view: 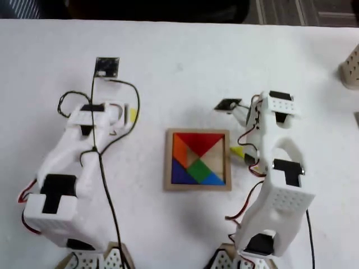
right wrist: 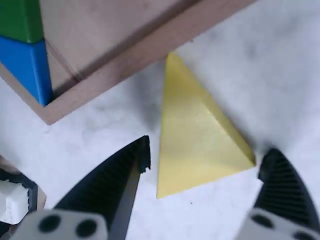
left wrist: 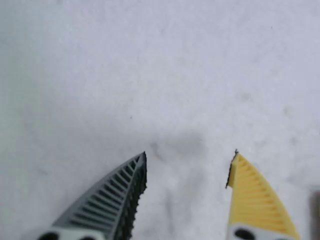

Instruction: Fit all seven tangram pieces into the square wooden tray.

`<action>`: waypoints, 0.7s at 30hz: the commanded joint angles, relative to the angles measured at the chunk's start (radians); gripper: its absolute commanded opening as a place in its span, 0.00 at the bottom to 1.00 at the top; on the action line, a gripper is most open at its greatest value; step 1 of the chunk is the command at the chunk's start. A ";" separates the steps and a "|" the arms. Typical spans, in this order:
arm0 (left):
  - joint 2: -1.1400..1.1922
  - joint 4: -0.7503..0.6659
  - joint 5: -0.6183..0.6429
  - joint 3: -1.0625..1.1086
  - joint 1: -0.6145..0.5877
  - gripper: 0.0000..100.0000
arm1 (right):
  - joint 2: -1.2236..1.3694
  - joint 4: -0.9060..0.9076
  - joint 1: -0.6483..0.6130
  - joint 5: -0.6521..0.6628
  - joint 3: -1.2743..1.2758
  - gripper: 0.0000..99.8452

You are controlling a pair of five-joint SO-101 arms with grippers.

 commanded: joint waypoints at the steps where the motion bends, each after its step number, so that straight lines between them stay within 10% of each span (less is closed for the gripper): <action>1: -0.004 0.002 0.009 -0.051 -0.016 0.29 | 0.008 -0.028 0.008 -0.006 0.012 0.28; 21: -0.004 0.002 0.009 -0.051 -0.016 0.29 | -0.004 -0.033 0.027 0.063 0.055 0.28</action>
